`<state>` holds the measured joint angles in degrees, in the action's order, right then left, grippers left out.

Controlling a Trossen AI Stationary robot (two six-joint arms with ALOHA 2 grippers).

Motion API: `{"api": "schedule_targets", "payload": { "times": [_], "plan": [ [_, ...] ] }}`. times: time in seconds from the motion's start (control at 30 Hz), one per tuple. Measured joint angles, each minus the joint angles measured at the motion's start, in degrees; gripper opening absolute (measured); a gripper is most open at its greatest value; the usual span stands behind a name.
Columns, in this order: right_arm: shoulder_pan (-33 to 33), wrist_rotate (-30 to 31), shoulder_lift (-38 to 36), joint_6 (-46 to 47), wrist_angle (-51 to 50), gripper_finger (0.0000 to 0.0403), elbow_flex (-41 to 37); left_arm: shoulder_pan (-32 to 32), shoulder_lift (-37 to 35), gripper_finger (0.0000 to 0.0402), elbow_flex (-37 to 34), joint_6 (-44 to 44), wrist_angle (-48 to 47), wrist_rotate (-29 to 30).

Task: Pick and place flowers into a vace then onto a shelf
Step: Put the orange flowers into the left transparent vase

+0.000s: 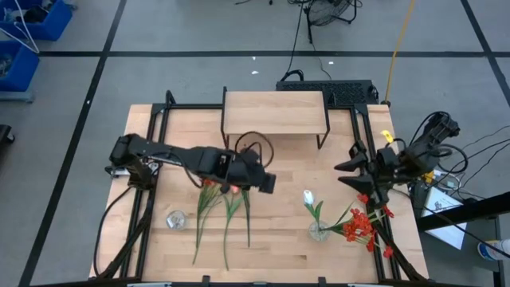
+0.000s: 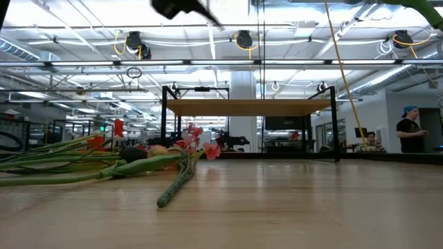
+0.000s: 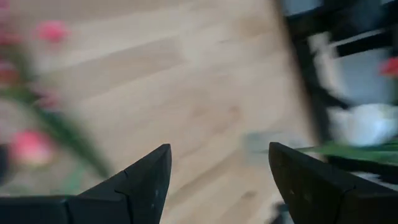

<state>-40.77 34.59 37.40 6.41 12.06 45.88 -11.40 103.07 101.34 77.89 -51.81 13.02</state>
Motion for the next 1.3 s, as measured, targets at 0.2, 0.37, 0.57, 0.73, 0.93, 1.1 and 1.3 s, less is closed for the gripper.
{"api": "schedule_targets", "payload": {
  "times": [0.2,0.37,0.57,0.73,0.93,1.1,1.3],
  "plan": [
    [3.10,0.39,1.78,-2.28,3.11,0.0144,-0.05,-4.48,-0.29,0.0273,0.00,10.46,-24.70,1.82],
    [6.91,4.54,3.78,-2.65,4.46,0.0144,-0.05,-5.02,-0.28,0.0273,-0.02,2.64,-34.80,-1.89],
    [12.44,4.37,6.16,-2.16,4.95,0.0144,-0.05,-5.05,-0.28,0.0261,-2.65,-0.02,-29.63,-4.00],
    [15.35,2.86,6.94,-1.33,5.05,0.0144,-0.05,-10.37,-0.17,0.0226,-8.70,20.21,-21.54,-6.71],
    [18.23,-10.95,6.76,-2.91,4.58,0.0144,-0.05,-13.92,-2.77,0.0182,-18.21,35.48,-12.18,-1.12],
    [19.86,-18.38,6.76,-2.71,3.52,0.0144,-0.05,-12.61,-6.99,0.0148,-26.96,40.91,-11.93,-4.34],
    [21.62,-24.07,6.84,-2.61,0.94,0.0144,-0.05,-11.06,-15.59,0.0128,-37.17,46.85,-11.29,-3.68]
  ]
}}
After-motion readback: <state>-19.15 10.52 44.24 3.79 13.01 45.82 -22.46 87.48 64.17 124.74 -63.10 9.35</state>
